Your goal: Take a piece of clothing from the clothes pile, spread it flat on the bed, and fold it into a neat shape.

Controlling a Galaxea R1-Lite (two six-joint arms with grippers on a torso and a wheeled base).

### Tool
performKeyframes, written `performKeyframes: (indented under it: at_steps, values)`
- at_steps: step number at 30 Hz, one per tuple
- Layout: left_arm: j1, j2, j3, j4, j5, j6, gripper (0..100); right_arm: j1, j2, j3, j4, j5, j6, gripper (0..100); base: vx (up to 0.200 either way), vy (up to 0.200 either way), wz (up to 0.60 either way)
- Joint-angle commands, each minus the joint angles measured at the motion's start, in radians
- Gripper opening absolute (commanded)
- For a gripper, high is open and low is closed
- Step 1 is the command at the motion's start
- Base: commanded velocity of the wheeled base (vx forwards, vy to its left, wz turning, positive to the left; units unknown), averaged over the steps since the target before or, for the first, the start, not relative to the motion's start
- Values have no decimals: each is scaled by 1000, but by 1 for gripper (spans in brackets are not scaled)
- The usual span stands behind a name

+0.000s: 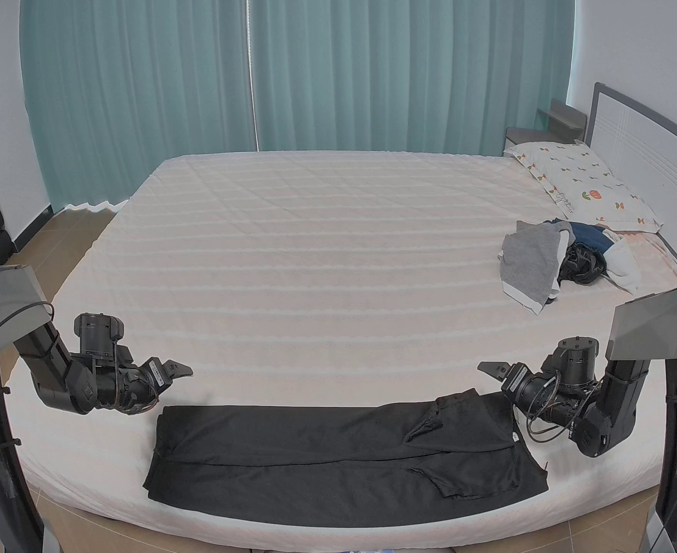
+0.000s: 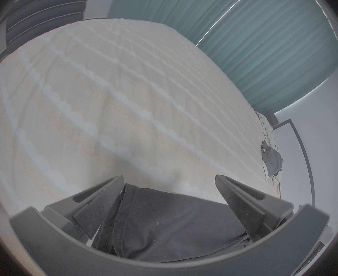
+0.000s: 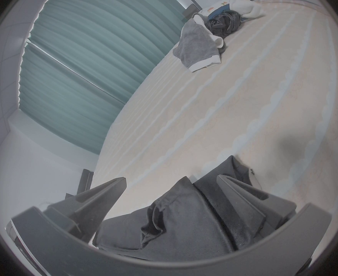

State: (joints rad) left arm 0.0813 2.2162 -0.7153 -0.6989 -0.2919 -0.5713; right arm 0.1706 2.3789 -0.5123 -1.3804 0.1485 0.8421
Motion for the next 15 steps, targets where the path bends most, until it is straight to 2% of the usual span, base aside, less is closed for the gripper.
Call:
performKeyframes:
  at_steps: [1,6,15]
  values:
    - [0,45,34,-56,-1,1,100,-10,40,37,-57,-4,29,100,0,0,0]
    - [-6,43,73,-85,-1,2,100,-22,63,100,-140,-4,29,100,0,0,0]
    - [-6,54,83,-86,-6,53,100,-33,83,100,-160,3,29,100,0,0,0]
